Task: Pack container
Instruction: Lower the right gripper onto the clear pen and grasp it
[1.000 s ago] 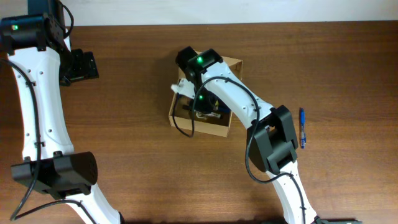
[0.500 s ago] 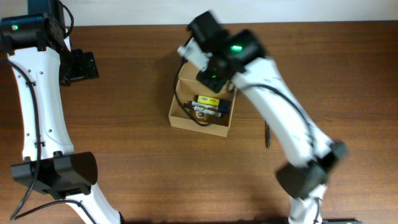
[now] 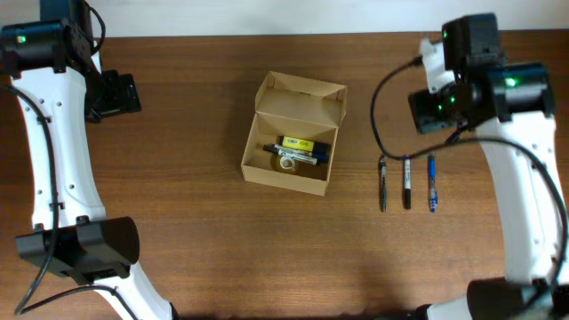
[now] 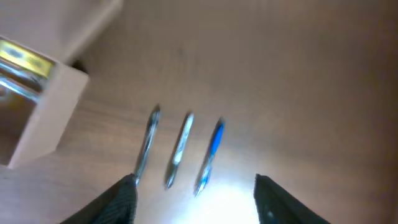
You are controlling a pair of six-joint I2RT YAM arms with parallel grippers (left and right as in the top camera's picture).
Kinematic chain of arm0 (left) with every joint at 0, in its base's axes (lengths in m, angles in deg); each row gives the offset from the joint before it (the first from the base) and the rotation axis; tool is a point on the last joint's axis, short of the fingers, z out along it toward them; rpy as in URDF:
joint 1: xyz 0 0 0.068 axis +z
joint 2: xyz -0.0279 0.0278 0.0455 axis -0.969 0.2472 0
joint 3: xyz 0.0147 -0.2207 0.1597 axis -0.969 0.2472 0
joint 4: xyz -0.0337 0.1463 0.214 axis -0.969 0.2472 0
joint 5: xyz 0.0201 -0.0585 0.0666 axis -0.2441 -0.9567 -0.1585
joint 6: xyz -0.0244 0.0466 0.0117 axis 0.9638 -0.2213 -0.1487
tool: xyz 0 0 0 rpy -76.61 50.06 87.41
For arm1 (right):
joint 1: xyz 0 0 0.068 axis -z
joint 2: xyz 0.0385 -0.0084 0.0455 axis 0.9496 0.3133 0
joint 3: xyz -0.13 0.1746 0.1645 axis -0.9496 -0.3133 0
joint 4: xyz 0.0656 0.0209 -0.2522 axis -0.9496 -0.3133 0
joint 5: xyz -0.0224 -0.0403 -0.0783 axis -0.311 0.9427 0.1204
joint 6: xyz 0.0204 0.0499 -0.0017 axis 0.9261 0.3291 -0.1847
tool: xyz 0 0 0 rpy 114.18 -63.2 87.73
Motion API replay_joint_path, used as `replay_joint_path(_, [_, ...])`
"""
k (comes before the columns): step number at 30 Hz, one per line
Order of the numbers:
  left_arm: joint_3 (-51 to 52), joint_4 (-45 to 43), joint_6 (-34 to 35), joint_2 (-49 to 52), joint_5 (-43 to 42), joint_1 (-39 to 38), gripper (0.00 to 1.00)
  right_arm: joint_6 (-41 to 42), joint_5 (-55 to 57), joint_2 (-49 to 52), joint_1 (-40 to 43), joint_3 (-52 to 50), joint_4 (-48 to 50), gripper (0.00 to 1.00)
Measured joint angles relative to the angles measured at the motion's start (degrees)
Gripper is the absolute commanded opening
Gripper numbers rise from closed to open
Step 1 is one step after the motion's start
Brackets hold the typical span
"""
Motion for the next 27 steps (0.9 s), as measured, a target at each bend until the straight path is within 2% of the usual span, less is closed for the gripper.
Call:
replay_joint_path(5, [0.0, 0.0, 0.02, 0.0, 0.0, 0.0, 1.0, 1.53, -3.52, 4.46, 2.23, -8.94, 4.28, 0.63])
replay_joint_path(7, [0.0, 0.0, 0.0, 0.0, 0.0, 0.0, 1.0, 2.36, -5.31, 6.56, 2.1, -11.32, 5.18, 0.55])
replay_joint_path(10, [0.0, 0.0, 0.0, 0.0, 0.0, 0.0, 1.0, 5.09, -6.38, 9.51, 1.57, -13.73, 6.82, 0.48])
replay_joint_path(18, [0.0, -0.02, 0.02, 0.0, 0.0, 0.0, 1.0, 17.07, -7.23, 13.29, 0.37, -19.08, 13.51, 0.48])
replay_joint_path(27, [0.0, 0.0, 0.02, 0.0, 0.0, 0.0, 1.0, 20.65, -8.37, 13.33, -3.04, -27.12, 21.94, 0.49])
